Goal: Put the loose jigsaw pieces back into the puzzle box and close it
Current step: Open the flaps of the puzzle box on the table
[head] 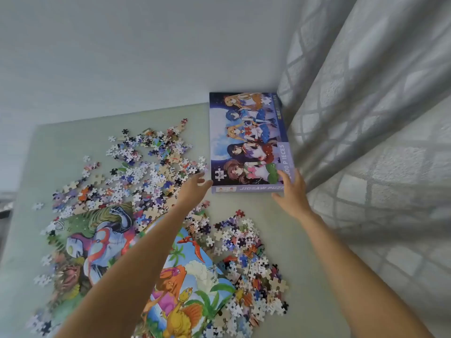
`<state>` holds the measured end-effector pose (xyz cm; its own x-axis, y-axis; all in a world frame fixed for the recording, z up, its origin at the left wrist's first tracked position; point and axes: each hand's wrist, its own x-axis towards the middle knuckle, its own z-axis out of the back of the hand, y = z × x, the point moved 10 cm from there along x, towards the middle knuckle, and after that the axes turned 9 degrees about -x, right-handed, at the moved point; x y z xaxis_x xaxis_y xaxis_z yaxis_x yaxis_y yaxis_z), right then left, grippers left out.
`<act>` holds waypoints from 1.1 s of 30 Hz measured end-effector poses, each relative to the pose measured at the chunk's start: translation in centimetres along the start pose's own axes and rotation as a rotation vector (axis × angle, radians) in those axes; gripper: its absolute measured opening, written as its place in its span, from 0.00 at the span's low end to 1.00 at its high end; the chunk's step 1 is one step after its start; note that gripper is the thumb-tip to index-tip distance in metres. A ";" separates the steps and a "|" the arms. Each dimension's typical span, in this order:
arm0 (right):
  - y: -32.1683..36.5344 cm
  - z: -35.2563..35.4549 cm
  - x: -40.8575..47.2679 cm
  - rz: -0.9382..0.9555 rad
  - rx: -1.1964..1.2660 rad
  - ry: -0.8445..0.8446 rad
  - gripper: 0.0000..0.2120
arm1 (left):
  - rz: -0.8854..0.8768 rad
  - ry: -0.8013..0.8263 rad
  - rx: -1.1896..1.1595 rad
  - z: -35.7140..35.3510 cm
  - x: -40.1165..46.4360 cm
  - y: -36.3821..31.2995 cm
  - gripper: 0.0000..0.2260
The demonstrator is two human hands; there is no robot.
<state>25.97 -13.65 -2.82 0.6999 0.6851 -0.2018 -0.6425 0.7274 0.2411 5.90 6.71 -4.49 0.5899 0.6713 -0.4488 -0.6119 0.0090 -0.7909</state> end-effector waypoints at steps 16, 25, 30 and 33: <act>2.7 8.8 -6.6 0.158 -0.341 -0.452 0.36 | -0.318 -0.088 -0.350 2.2 -5.7 -4.8 0.32; 4.5 20.3 -12.1 0.311 -0.216 -0.731 0.26 | -0.640 -0.235 -0.252 7.1 -11.7 -13.9 0.35; 5.7 27.1 -13.6 0.424 -0.151 -0.764 0.27 | -0.674 -0.145 -0.399 9.0 -13.7 -18.2 0.31; 6.3 28.2 -13.1 0.433 -0.229 -0.632 0.29 | -0.649 -0.096 -0.331 8.9 -13.9 -19.6 0.29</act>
<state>21.57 -19.16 28.07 0.3741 0.8067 0.4576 -0.8978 0.4387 -0.0394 5.07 3.77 20.97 0.7215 0.6689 0.1790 0.0449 0.2128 -0.9761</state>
